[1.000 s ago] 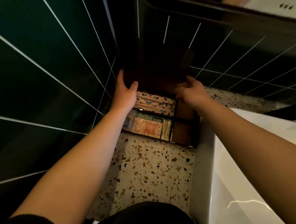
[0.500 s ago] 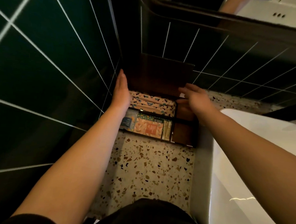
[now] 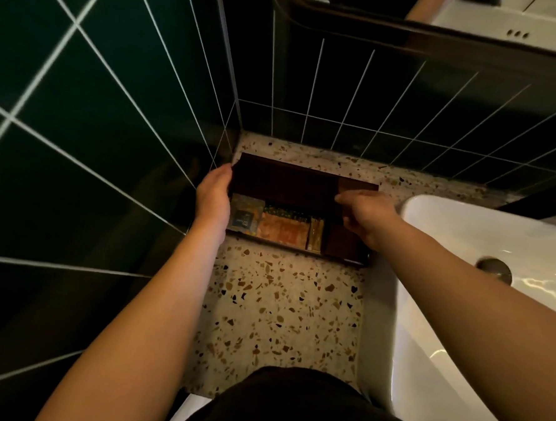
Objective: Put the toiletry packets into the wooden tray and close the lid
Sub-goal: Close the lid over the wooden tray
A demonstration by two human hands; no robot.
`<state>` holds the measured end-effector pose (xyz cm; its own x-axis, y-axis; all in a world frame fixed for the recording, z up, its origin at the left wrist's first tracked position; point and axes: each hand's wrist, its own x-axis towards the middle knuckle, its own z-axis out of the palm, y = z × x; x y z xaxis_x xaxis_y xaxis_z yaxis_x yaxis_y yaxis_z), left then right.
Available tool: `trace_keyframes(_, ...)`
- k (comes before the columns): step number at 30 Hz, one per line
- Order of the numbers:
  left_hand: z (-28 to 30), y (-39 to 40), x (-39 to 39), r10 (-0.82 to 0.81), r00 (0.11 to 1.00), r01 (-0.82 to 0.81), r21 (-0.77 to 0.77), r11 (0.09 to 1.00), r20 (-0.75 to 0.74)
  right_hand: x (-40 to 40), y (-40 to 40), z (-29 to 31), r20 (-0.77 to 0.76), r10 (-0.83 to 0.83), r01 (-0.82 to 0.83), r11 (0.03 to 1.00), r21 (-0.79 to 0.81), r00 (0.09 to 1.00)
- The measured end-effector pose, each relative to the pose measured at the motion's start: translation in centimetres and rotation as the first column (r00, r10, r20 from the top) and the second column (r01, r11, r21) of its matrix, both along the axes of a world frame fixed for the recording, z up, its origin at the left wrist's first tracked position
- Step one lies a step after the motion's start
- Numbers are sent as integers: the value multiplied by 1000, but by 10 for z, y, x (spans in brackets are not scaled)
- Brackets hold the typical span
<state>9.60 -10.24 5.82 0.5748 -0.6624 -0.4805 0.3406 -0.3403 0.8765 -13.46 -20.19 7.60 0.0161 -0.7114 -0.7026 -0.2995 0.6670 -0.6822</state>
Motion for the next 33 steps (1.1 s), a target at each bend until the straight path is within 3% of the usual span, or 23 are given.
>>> trace_keyframes(7, -22, 12, 0, -156, 957, 119, 159, 980, 243, 0, 13, -12, -86, 78, -72, 994, 77, 993)
trace_keyframes(12, -38, 15, -3, -344, 821, 223, 298, 928, 455, 2, 18, -20, -98, 78, -65, 989, 130, 992)
trace_keyframes(21, -58, 24, -19, -496, 670, 294, 417, 860, 552, 2, 26, -25, -47, 130, -120, 977, 174, 990)
trace_keyframes(28, -65, 32, -29, -658, 409, 279, 599, 750, 633, 0, 35, -13, 52, 81, -90, 976, 196, 995)
trace_keyframes(33, -63, 44, -60, -767, 241, 339, 689, 641, 595, -6, 52, 22, 105, 107, -110, 994, 18, 989)
